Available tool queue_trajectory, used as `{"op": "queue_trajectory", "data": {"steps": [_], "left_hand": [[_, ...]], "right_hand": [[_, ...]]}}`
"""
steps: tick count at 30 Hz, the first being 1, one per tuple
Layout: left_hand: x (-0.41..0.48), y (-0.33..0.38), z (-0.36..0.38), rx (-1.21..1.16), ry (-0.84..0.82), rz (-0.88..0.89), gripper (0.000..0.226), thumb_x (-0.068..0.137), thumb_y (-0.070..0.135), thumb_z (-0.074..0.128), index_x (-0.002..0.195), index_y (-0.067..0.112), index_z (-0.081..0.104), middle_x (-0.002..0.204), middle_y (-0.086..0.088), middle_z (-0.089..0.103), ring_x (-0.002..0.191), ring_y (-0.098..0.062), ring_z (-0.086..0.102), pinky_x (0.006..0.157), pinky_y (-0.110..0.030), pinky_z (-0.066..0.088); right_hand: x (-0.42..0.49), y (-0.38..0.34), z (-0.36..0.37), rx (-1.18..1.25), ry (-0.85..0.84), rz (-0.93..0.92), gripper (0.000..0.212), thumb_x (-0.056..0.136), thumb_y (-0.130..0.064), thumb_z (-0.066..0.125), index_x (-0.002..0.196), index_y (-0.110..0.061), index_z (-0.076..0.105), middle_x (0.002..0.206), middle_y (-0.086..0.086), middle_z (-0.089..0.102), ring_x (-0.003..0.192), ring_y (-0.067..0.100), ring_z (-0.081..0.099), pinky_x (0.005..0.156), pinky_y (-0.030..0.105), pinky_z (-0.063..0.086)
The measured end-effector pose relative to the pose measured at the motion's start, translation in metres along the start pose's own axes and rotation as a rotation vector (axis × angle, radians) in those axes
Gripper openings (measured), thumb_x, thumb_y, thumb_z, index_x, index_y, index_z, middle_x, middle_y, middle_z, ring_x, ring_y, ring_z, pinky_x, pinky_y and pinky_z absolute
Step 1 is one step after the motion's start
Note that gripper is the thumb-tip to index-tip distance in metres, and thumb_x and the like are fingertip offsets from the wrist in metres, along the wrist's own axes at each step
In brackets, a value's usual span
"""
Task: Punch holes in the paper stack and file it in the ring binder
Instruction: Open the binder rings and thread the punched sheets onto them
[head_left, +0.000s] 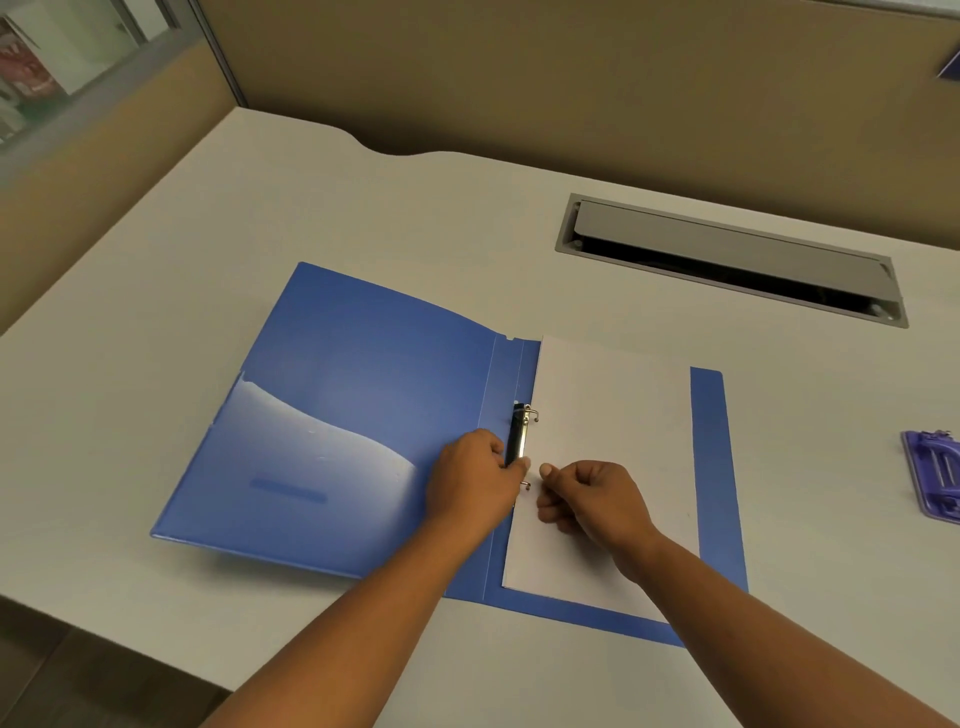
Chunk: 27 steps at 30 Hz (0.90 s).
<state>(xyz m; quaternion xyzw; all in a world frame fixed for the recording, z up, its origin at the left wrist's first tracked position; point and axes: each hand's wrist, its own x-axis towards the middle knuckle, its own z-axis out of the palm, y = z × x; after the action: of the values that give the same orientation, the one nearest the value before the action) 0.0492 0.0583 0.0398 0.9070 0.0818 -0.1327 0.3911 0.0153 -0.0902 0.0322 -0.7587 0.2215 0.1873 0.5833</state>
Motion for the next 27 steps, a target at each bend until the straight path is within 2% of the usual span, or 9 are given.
{"op": "queue_trajectory", "data": {"steps": [4,8,10,13,17,19,21,24,27], "left_hand": [[0.011,0.008,0.001,0.027,-0.047,-0.112,0.028,0.069,0.013,0.075,0.056,0.015,0.050,0.053,0.002,0.051,0.044,-0.010,0.048,0.045,-0.025,0.045],[0.015,0.009,-0.005,0.016,-0.091,-0.120,0.014,0.066,0.018,0.074,0.074,0.011,0.064,0.072,-0.005,0.066,0.066,-0.021,0.065,0.061,-0.035,0.057],[0.015,0.007,-0.005,-0.001,-0.095,-0.071,0.019,0.069,0.018,0.074,0.084,0.015,0.064,0.072,0.002,0.062,0.069,-0.020,0.062,0.066,-0.036,0.057],[0.011,0.003,-0.003,-0.047,-0.101,0.086,0.024,0.071,0.023,0.080,0.086,0.022,0.062,0.067,0.009,0.055,0.064,-0.014,0.055,0.066,-0.034,0.054],[0.012,0.000,-0.004,-0.043,-0.157,0.271,0.019,0.078,0.032,0.077,0.095,0.026,0.070,0.086,0.007,0.059,0.075,-0.009,0.057,0.069,-0.026,0.050],[0.017,-0.001,-0.012,0.008,-0.137,0.342,0.034,0.077,0.036,0.078,0.108,0.025,0.068,0.098,0.008,0.056,0.083,-0.008,0.056,0.076,-0.025,0.049],[0.023,0.000,-0.022,0.168,-0.176,0.444,0.066,0.068,0.047,0.081,0.126,0.027,0.058,0.121,0.008,0.053,0.105,-0.010,0.054,0.092,-0.028,0.047],[0.030,0.005,-0.029,0.486,-0.330,0.535,0.110,0.055,0.059,0.083,0.147,0.032,0.030,0.158,0.009,0.022,0.143,-0.014,0.024,0.115,-0.038,0.026],[0.037,0.010,-0.026,0.670,-0.388,0.614,0.127,0.051,0.059,0.085,0.152,0.026,0.016,0.163,0.007,0.009,0.148,-0.016,0.012,0.119,-0.041,0.018]], "right_hand": [[-0.001,0.002,0.000,-0.001,-0.002,-0.021,0.031,0.093,-0.032,0.062,0.083,-0.005,0.074,0.073,0.007,0.077,0.066,0.019,0.074,0.061,0.025,0.059],[-0.001,0.002,0.000,-0.005,-0.003,-0.024,0.030,0.094,-0.031,0.061,0.082,-0.006,0.074,0.073,0.007,0.077,0.068,0.022,0.074,0.060,0.023,0.058],[-0.002,0.002,0.000,-0.012,-0.005,-0.025,0.030,0.094,-0.031,0.061,0.082,-0.007,0.073,0.073,0.007,0.077,0.068,0.022,0.074,0.061,0.023,0.058],[-0.002,0.001,-0.001,0.000,-0.008,-0.028,0.029,0.094,-0.028,0.061,0.082,-0.004,0.073,0.073,0.008,0.077,0.070,0.025,0.074,0.061,0.026,0.057],[-0.002,0.000,-0.002,0.015,-0.013,-0.030,0.031,0.094,-0.027,0.061,0.083,-0.001,0.073,0.073,0.010,0.077,0.070,0.026,0.074,0.062,0.028,0.058],[-0.002,0.000,-0.002,0.018,-0.012,-0.026,0.032,0.095,-0.028,0.060,0.084,-0.001,0.073,0.073,0.011,0.076,0.069,0.026,0.074,0.062,0.028,0.058],[-0.002,0.001,-0.002,0.013,-0.011,-0.030,0.031,0.095,-0.028,0.060,0.083,-0.003,0.074,0.073,0.010,0.076,0.070,0.027,0.074,0.062,0.027,0.058],[-0.001,0.001,-0.002,0.003,-0.012,-0.021,0.031,0.095,-0.029,0.060,0.084,-0.004,0.074,0.073,0.008,0.077,0.070,0.025,0.075,0.063,0.026,0.059],[-0.001,0.001,-0.002,-0.004,-0.015,-0.018,0.031,0.095,-0.029,0.060,0.084,-0.003,0.073,0.074,0.007,0.077,0.069,0.022,0.075,0.064,0.027,0.060]]}}
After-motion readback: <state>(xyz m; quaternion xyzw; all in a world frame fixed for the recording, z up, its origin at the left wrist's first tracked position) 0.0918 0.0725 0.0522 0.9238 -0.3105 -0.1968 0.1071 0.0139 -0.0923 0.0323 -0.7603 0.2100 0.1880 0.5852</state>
